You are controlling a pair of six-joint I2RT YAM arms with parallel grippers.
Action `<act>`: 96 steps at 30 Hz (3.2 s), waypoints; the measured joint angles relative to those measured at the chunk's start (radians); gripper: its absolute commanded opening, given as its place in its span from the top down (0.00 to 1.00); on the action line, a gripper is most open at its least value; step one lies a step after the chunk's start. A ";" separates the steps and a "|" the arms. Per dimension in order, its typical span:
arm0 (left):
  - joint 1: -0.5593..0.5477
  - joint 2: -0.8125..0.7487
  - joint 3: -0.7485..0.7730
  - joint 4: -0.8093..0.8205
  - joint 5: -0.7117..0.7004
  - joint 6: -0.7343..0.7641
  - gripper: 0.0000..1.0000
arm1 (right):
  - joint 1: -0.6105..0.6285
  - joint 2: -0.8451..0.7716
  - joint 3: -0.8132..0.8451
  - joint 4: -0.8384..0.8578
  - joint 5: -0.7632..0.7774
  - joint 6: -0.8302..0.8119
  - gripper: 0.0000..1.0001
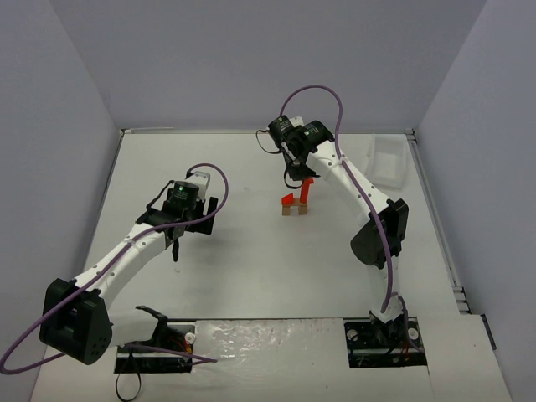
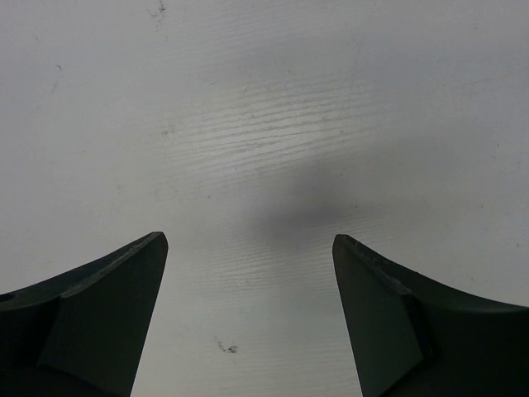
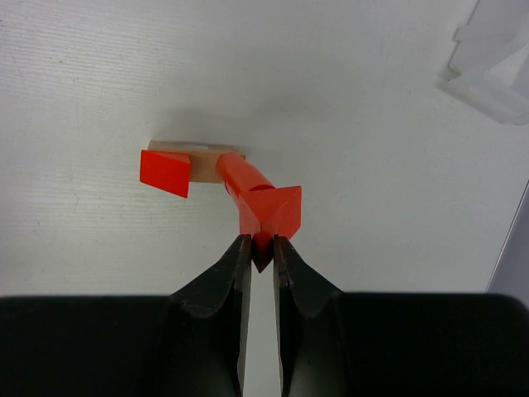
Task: Build the wood block tower
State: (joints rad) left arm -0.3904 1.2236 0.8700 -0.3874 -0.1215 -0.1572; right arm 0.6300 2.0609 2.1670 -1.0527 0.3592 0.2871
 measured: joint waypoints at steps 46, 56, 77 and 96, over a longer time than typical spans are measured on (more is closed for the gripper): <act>0.000 0.000 0.000 0.000 0.000 -0.001 0.22 | 0.012 0.000 0.000 0.000 0.019 0.004 0.85; 0.000 0.000 0.000 0.000 0.000 -0.001 0.21 | 0.012 0.000 0.000 0.000 0.018 0.004 0.84; 0.000 0.000 0.000 0.000 0.000 -0.001 0.22 | 0.012 0.000 -0.005 0.002 0.019 0.008 1.00; 0.000 0.000 0.000 0.000 0.000 -0.001 0.21 | 0.015 -0.002 -0.005 0.002 0.052 0.013 1.00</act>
State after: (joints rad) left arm -0.3904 1.2232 0.8700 -0.3878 -0.1215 -0.1585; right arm 0.6450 2.0588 2.1616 -1.0508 0.4113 0.2999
